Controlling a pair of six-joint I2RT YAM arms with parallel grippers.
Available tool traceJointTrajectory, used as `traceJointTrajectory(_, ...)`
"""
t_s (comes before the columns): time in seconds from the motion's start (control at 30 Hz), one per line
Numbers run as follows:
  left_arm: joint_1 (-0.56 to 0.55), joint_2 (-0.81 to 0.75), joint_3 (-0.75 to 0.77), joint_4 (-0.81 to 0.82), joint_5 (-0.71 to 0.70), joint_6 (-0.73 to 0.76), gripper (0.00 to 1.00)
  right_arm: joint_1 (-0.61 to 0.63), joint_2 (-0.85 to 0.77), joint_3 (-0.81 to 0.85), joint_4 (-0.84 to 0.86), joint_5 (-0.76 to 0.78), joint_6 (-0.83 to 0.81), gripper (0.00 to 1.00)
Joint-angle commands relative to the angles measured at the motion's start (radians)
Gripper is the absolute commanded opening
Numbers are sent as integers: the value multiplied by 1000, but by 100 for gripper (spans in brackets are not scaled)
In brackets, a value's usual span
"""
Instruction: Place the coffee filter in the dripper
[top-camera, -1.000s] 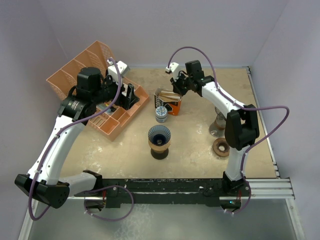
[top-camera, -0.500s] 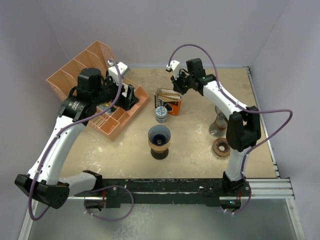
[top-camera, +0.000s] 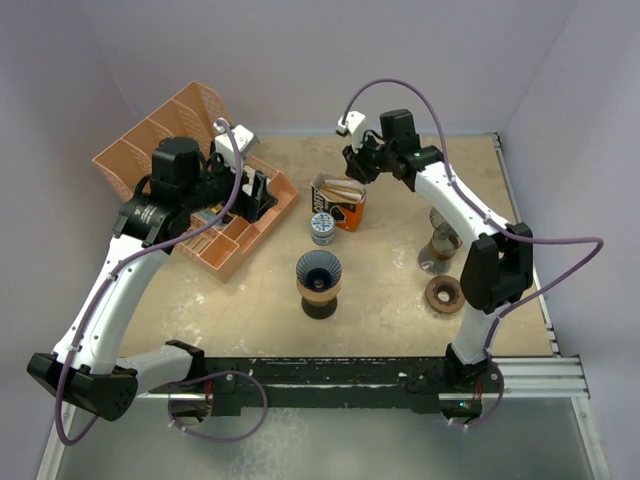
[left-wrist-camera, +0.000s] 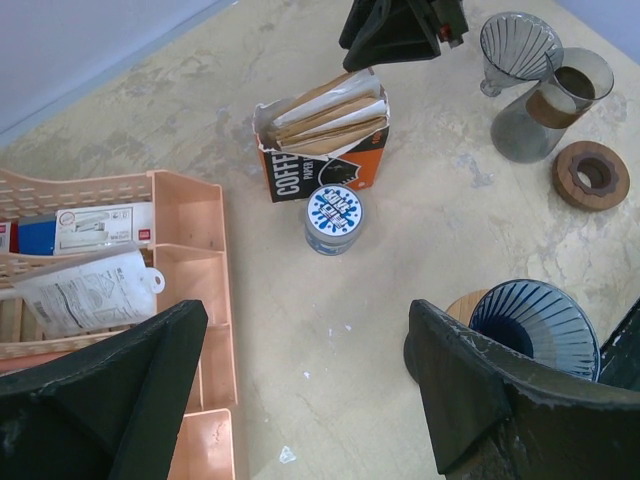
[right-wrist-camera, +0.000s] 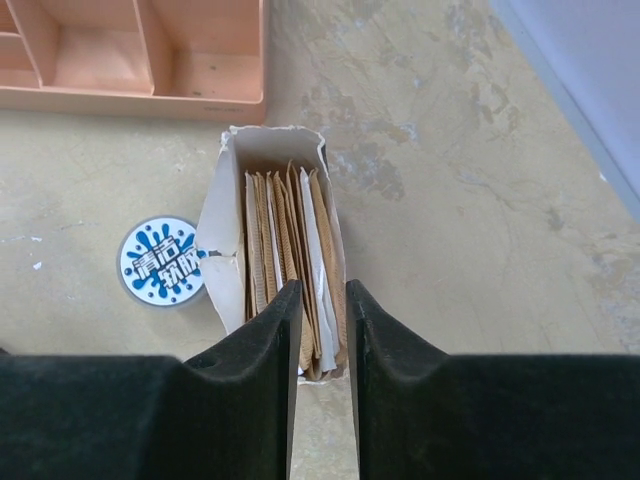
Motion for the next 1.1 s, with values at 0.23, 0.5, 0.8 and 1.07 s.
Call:
traceJointTrajectory(0.23,8,-21,-5,25,26,24,82,0,-28,13,17,40,-2,35)
traceJointTrajectory(0.5,8,-29,-9,23,26,28,82,-10,-12,6,-11,66,-22,39)
traceJointTrajectory(0.8,8,-26,-5,25,28,25,82,-26,13,9,-35,54,-43,42)
traceJointTrajectory(1.07,7,-26,-4,23,24,28,82,-38,25,23,-38,27,-46,35)
